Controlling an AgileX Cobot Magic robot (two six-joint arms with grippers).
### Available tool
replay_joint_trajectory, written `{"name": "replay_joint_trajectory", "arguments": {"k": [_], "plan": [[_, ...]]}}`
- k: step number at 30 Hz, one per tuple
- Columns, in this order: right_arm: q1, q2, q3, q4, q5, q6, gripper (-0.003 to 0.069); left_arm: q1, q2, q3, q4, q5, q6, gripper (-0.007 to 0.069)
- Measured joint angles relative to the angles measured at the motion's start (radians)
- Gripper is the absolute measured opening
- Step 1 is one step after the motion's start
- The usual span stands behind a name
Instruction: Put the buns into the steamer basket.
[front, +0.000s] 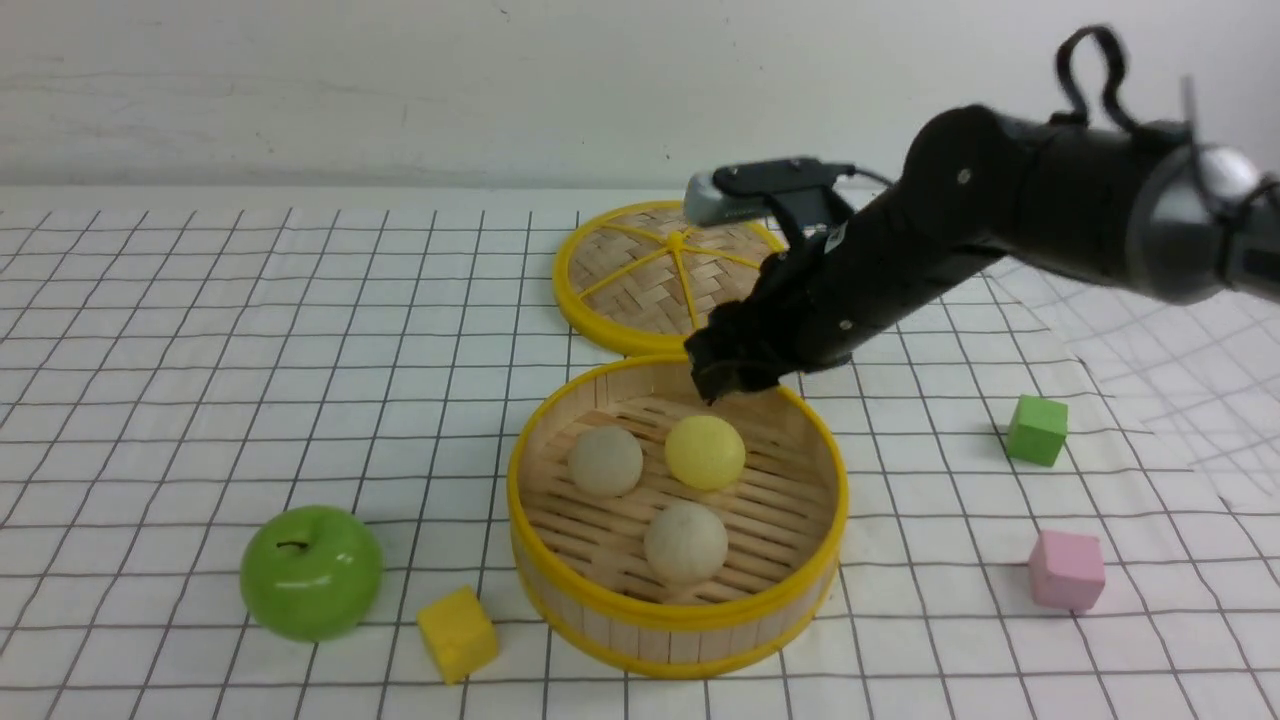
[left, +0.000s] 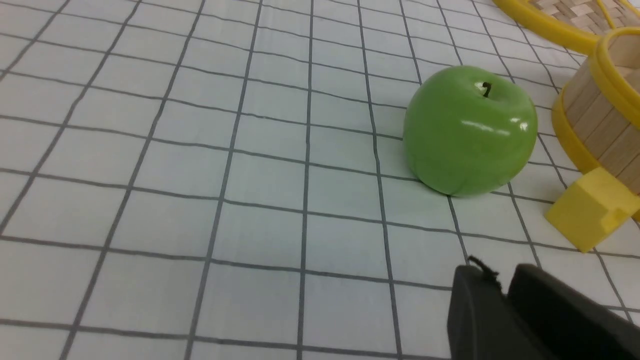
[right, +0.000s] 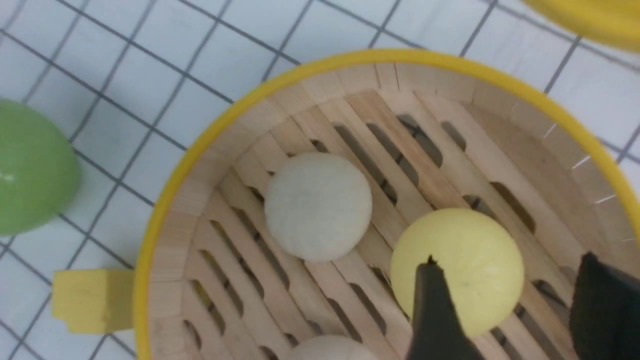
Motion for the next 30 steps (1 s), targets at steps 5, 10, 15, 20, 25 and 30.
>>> {"name": "replay_joint_trajectory", "arguments": {"k": [5, 10, 15, 20, 25, 30], "plan": [[-0.013, -0.236, 0.000, -0.163, 0.082, 0.026, 0.0387, 0.000, 0.000, 0.000, 0.000, 0.000, 0.000, 0.0092], [-0.103, -0.410, 0.002, -0.277, 0.181, 0.134, 0.0258, 0.000, 0.000, 0.000, 0.000, 0.000, 0.000, 0.0096], [-0.203, -0.575, 0.126, -0.274, 0.156, 0.173, 0.0008, 0.000, 0.000, 0.000, 0.000, 0.000, 0.000, 0.0103], [-0.230, -0.755, 0.395, -0.235, 0.004, 0.177, -0.0020, 0.000, 0.000, 0.000, 0.000, 0.000, 0.000, 0.0103], [-0.230, -0.940, 0.707, -0.163, -0.199, 0.177, -0.0020, 0.000, 0.000, 0.000, 0.000, 0.000, 0.000, 0.0110], [-0.230, -1.075, 0.884, -0.101, -0.310, 0.177, -0.0019, 0.000, 0.000, 0.000, 0.000, 0.000, 0.000, 0.0113]]}}
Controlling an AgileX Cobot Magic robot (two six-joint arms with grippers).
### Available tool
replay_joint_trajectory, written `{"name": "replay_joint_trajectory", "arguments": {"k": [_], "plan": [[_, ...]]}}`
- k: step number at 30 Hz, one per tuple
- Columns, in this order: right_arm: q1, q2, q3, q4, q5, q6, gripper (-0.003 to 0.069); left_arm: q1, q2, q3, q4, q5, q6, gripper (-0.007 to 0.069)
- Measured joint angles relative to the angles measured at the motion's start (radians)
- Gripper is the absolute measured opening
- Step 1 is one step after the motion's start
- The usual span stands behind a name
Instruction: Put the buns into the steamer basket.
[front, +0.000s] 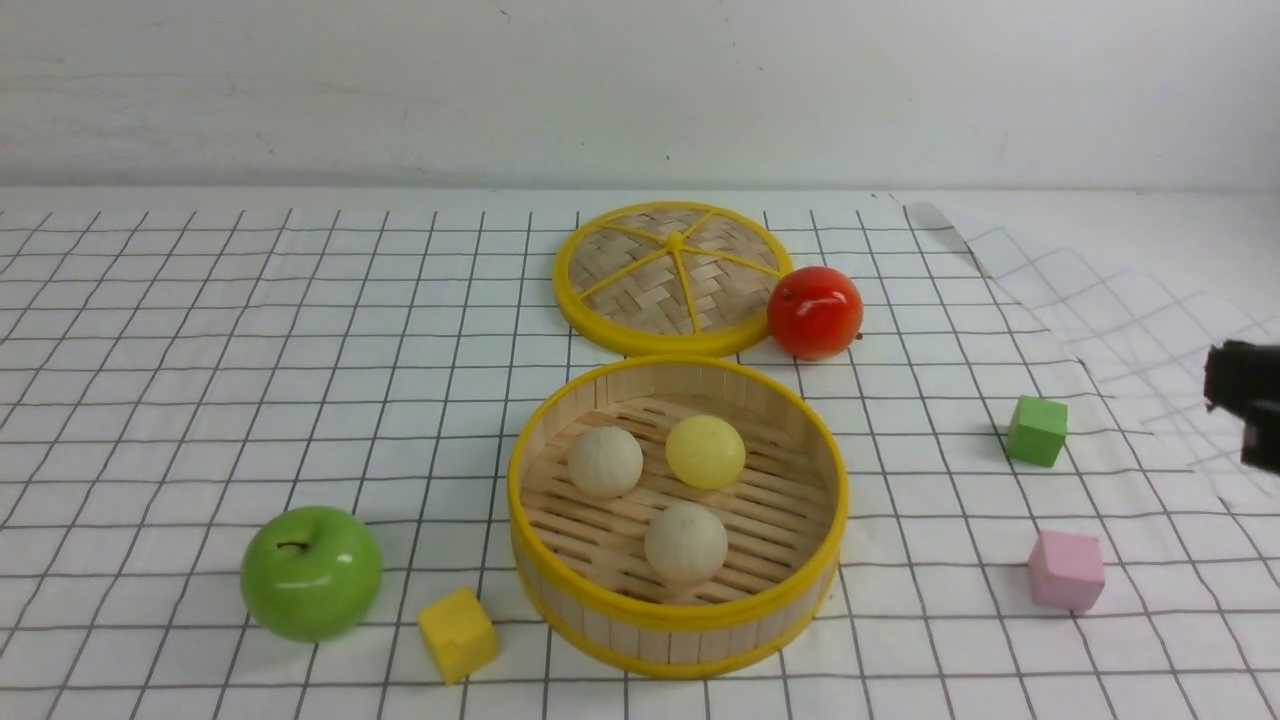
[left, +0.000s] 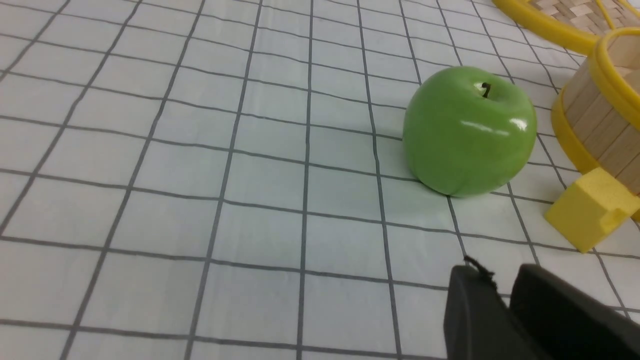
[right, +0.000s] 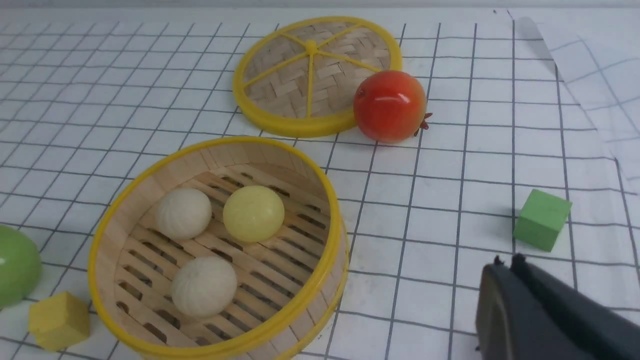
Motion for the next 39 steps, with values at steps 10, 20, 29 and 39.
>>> {"name": "replay_joint_trajectory", "arguments": {"k": [10, 20, 29, 39], "plan": [[0.000, -0.055, 0.120, -0.003, 0.026, -0.001, -0.0013, 0.000, 0.000, 0.000, 0.000, 0.000, 0.000, 0.0120], [-0.127, -0.239, 0.231, -0.128, 0.015, -0.011, -0.0010, 0.000, 0.000, 0.000, 0.000, 0.000, 0.000, 0.0128], [-0.351, -0.678, 0.513, -0.165, 0.002, -0.011, -0.0008, 0.000, 0.000, 0.000, 0.000, 0.000, 0.000, 0.0130], [-0.341, -0.815, 0.706, -0.175, 0.004, -0.015, 0.0001, 0.000, 0.000, 0.000, 0.001, -0.001, 0.000, 0.0132]]}}
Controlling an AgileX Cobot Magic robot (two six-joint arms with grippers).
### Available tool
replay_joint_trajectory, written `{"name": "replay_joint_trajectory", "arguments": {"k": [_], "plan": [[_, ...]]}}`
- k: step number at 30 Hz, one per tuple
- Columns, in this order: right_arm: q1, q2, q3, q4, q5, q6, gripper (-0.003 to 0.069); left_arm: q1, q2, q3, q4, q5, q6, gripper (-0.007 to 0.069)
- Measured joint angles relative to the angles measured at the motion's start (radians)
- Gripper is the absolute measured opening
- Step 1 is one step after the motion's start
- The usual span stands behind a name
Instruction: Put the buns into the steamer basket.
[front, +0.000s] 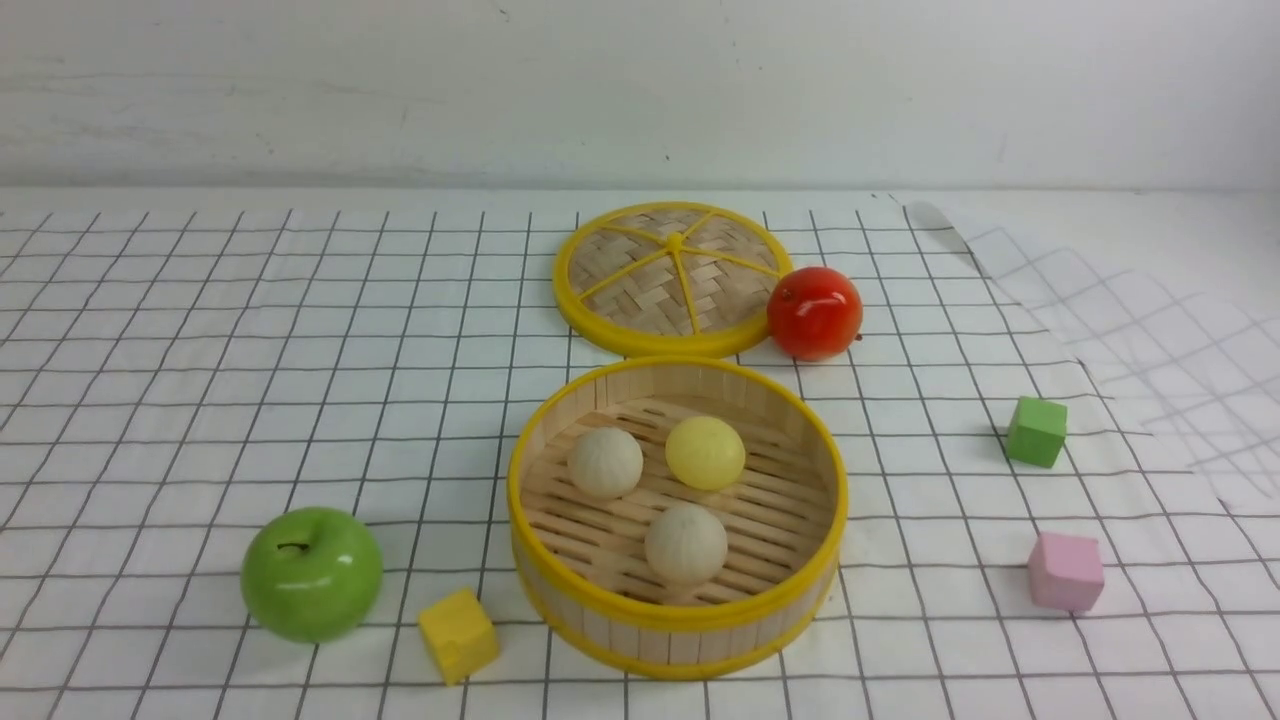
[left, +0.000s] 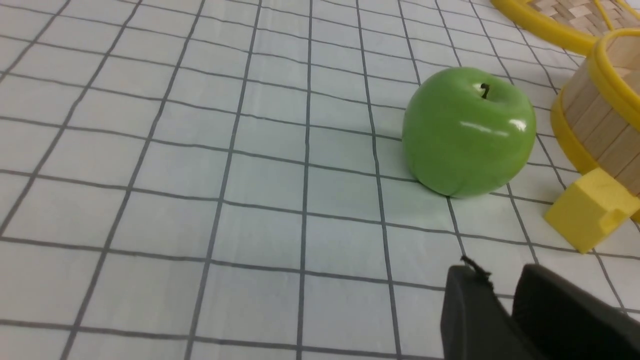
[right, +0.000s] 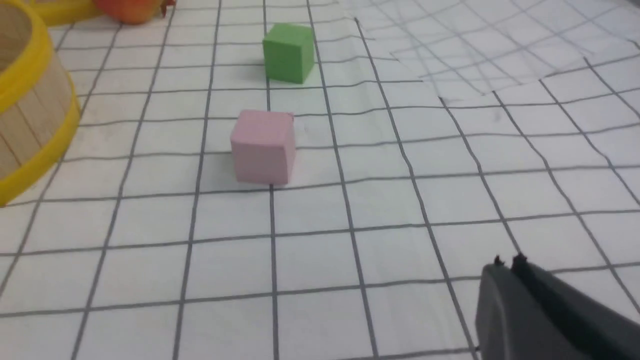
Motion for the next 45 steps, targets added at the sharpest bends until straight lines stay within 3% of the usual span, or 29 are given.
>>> {"name": "replay_joint_trajectory", "arguments": {"k": [7, 45], "plan": [[0.072, 0.000, 0.001, 0.001, -0.007, 0.000, 0.0004, 0.000, 0.000, 0.000, 0.000, 0.001, 0.000, 0.0134], [0.073, 0.000, 0.002, 0.001, -0.010, 0.000, 0.0056, 0.000, 0.000, 0.000, 0.000, 0.001, 0.000, 0.0155]]}}
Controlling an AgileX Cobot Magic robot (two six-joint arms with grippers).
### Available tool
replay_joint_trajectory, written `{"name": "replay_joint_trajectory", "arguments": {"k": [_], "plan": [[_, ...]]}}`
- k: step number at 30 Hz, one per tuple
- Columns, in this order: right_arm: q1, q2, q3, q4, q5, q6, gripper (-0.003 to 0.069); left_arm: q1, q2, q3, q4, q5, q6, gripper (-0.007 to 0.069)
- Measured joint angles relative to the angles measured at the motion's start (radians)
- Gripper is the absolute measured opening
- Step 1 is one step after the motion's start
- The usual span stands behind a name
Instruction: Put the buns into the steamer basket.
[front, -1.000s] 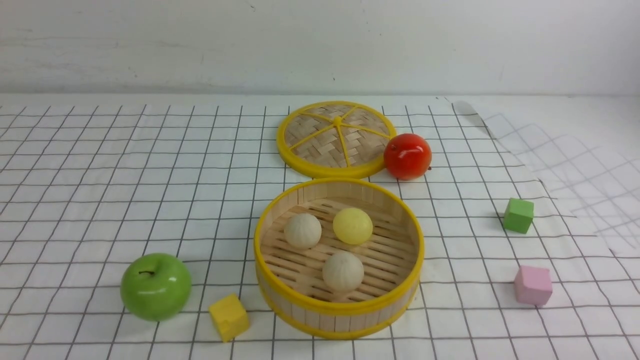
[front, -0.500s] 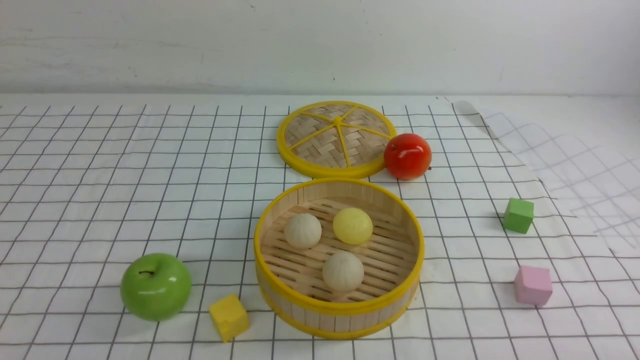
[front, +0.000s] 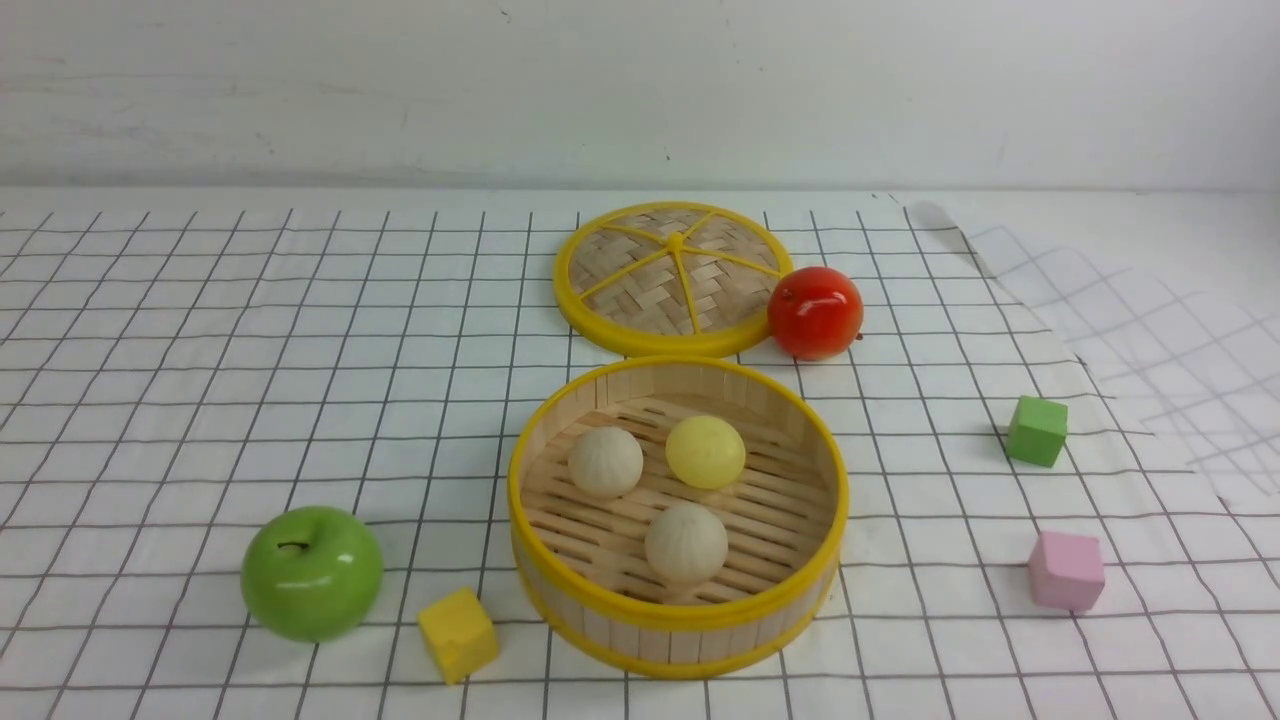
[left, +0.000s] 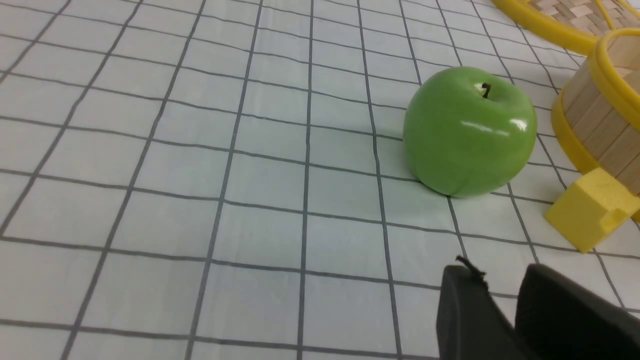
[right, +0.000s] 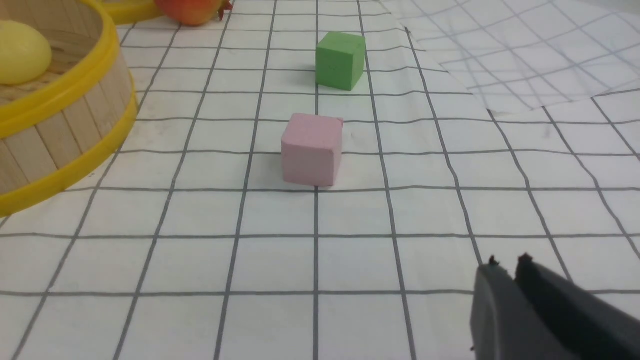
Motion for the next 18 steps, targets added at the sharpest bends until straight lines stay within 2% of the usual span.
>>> {"name": "replay_joint_trajectory", "arguments": {"k": [18], "plan": [[0.000, 0.000, 0.000, 0.000, -0.001, 0.000, 0.0083, 0.000, 0.000, 0.000, 0.000, 0.000, 0.000, 0.0174]]}}
